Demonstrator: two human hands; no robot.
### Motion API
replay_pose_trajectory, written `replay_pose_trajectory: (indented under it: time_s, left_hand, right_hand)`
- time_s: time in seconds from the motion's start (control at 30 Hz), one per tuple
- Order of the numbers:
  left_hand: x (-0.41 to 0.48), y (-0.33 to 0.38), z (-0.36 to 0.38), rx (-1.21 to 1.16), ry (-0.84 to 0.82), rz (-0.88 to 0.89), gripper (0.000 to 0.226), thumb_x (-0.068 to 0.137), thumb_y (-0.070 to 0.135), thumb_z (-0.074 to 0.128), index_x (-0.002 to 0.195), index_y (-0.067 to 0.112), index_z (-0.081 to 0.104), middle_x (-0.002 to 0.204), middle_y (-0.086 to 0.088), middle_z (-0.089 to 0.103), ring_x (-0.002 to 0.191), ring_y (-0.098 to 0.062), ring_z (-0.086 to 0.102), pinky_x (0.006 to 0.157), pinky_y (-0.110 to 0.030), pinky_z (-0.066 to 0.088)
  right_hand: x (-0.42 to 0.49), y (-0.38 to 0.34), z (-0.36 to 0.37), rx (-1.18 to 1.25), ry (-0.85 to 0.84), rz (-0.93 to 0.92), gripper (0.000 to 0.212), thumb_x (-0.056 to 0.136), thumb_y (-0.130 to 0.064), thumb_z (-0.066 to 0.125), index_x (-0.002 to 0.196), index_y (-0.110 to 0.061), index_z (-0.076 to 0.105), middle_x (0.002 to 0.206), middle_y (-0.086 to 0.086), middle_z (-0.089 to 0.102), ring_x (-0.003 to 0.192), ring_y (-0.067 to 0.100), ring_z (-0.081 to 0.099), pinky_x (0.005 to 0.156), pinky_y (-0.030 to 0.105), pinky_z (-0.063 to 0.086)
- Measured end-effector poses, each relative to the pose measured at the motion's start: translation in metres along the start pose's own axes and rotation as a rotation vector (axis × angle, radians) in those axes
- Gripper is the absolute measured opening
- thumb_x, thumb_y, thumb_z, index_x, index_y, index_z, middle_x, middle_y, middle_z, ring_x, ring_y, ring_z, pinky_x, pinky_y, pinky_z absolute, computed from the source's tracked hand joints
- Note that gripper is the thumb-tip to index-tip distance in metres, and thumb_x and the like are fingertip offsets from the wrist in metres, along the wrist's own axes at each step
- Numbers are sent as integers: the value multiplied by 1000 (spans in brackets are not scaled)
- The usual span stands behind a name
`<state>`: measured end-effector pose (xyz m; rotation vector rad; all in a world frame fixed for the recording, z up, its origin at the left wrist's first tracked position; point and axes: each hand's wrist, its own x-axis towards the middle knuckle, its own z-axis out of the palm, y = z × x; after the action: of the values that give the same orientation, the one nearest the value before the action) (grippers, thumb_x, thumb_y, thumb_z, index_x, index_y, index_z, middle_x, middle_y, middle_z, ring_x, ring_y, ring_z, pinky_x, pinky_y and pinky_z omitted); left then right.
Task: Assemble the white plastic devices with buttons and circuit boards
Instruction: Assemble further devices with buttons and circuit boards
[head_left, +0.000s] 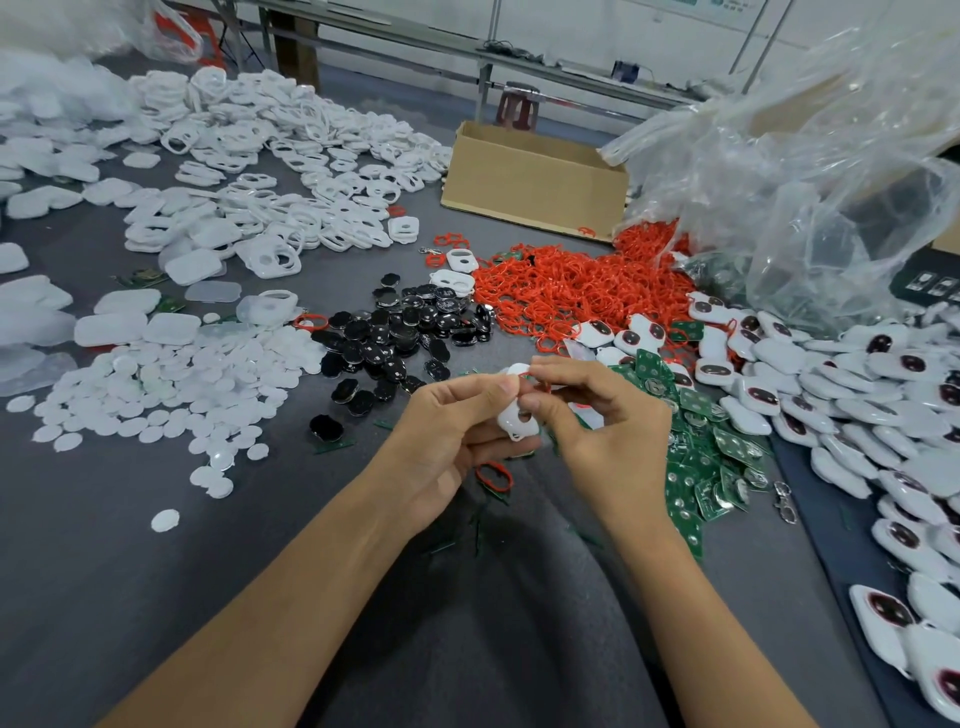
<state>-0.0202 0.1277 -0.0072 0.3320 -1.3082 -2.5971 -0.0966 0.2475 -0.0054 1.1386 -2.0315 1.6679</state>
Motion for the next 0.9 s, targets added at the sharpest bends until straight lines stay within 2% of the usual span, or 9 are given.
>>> replay_pose_trajectory:
  time_s: [0.1, 0.27, 0.5, 0.63, 0.77, 0.9]
  left_hand:
    - [1, -1, -3, -25, -7, -17, 28, 73, 19, 66, 91, -2, 70, 83, -11, 69, 67, -16, 67, 62, -29, 59]
    - [2, -3, -5, -43, -5, -20, 23, 71, 21, 68, 85, 3, 76, 84, -10, 71, 69, -17, 69, 66, -31, 60]
    - [3, -4, -3, 22, 35, 8, 38, 73, 21, 68, 100, -6, 68, 93, -14, 71, 71, -19, 69, 64, -31, 59]
    - [3, -5, -5, 56, 45, 3, 37, 75, 21, 67, 102, -5, 70, 100, -17, 72, 79, -22, 70, 70, -34, 61]
    - [2, -6, -6, 55, 75, -3, 35, 77, 19, 68, 104, -3, 71, 100, -19, 71, 78, -24, 70, 74, -38, 61]
    - [1, -7, -1, 98, 114, 68, 18, 88, 9, 62, 100, 0, 73, 88, -18, 69, 71, -22, 68, 66, -33, 61]
  right_hand:
    - [-2, -3, 0, -44, -7, -53, 16, 76, -3, 75, 90, -8, 70, 93, -15, 68, 75, -1, 67, 74, 19, 53]
    - [-3, -2, 1, -124, -14, -73, 19, 78, -6, 75, 97, -7, 72, 87, -15, 69, 77, -3, 66, 76, 25, 55]
    - [-3, 1, 3, -149, -18, -18, 19, 77, -1, 74, 94, -8, 72, 82, -14, 68, 74, -5, 64, 76, 15, 50]
    - [-3, 3, 6, -138, -12, 21, 19, 76, -3, 75, 94, -11, 73, 82, -14, 69, 73, -1, 65, 75, 15, 50]
    - [-4, 5, 8, -83, 6, 52, 21, 74, 0, 75, 91, -11, 74, 83, -19, 68, 75, -4, 66, 74, 12, 49]
    - [-4, 6, 8, -35, 43, 64, 19, 70, 4, 77, 81, -10, 74, 89, -5, 71, 83, 0, 67, 79, 16, 50]
